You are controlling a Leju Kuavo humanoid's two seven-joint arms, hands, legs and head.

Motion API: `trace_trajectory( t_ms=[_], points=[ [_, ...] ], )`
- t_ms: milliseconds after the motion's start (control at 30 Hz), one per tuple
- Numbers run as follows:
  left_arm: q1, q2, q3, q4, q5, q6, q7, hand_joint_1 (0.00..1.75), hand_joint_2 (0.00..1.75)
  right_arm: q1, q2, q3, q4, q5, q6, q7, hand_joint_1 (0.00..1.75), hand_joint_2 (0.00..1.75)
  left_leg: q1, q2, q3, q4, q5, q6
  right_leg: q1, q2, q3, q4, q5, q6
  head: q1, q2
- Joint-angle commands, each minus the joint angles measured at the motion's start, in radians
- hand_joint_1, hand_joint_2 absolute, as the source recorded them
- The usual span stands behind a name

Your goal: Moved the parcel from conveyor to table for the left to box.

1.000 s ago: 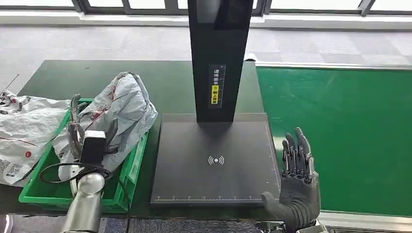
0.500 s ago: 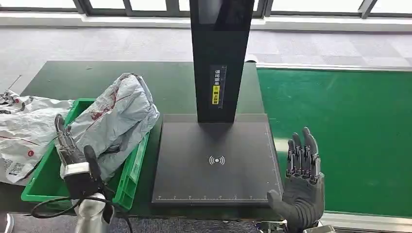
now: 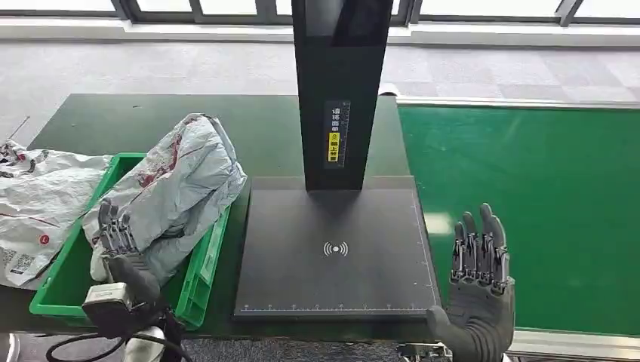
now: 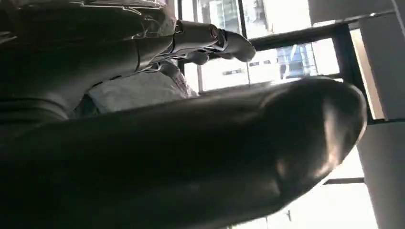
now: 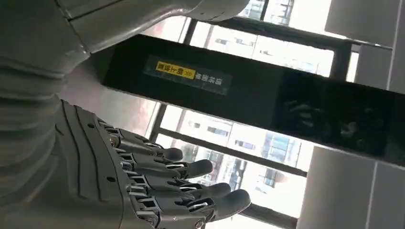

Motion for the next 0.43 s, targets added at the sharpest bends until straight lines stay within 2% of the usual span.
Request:
trace_trajectory(
  t_ms=[33, 233, 300, 433],
  points=[
    [0.012, 0.016, -0.109, 0.086, 0.06, -0.226, 0.003, 0.0, 0.0, -0.024, -0.001, 0.004, 0.098, 0.026, 0.034, 0.002, 0.0, 1.75, 0.001, 0.0, 0.001, -0.001, 0.0, 0.0, 0.001, -0.001, 0.002, -0.002, 0.0, 0.0, 0.0, 0.0],
    [0.032, 0.004, -0.109, 0.044, 0.087, -0.287, 0.003, 0.0, 0.0, -0.017, 0.01, -0.016, 0.106, 0.035, 0.058, 0.002, 0.0, 1.75, 0.0, 0.001, 0.001, -0.002, 0.0, 0.0, 0.001, -0.001, 0.001, -0.002, 0.0, 0.0, 0.0, 0.0],
    [0.037, 0.001, -0.115, 0.041, 0.152, -0.363, 0.047, 0.0, 0.0, -0.018, 0.016, -0.023, 0.104, 0.041, 0.067, 0.002, 0.0, 1.75, 0.0, 0.002, 0.0, -0.001, 0.0, 0.0, 0.0, 0.0, 0.001, -0.002, 0.0, 0.0, 0.0, 0.0],
    [0.04, 0.005, -0.129, 0.034, 0.119, -0.357, 0.033, 0.0, 0.0, -0.017, 0.018, -0.024, 0.104, 0.043, 0.067, 0.002, 0.0, 1.75, 0.001, 0.001, 0.0, -0.001, 0.0, 0.0, 0.001, 0.0, 0.001, -0.001, 0.0, 0.0, 0.0, 0.0]
  ],
)
